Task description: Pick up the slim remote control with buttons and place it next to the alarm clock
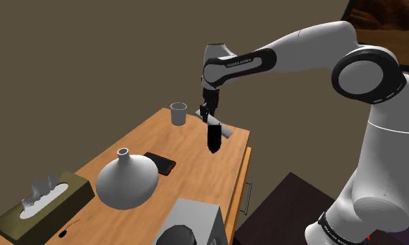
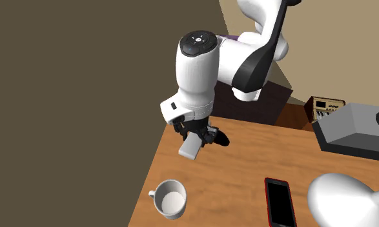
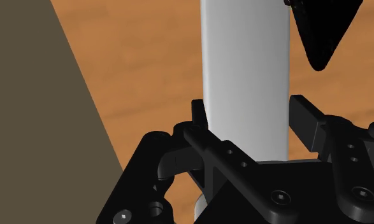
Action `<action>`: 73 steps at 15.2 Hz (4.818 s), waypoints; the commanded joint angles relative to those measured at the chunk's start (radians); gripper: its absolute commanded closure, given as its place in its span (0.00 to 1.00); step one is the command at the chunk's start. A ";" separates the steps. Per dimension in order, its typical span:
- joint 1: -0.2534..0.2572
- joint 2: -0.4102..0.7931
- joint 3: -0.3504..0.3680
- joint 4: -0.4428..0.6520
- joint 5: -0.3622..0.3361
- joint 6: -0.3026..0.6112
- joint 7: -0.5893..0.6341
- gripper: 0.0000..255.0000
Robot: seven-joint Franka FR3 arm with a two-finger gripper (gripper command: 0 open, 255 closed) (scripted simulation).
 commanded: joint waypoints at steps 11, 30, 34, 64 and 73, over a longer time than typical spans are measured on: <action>0.000 -0.033 0.000 0.116 0.000 -0.150 0.000 1.00; 0.000 -0.012 0.000 0.403 0.000 -0.415 -0.001 1.00; 0.000 0.008 0.000 0.487 0.000 -0.479 -0.001 1.00; 0.384 -0.127 0.272 0.306 -0.037 -0.439 0.651 1.00; 0.540 0.028 0.347 0.512 -0.097 -0.500 0.864 1.00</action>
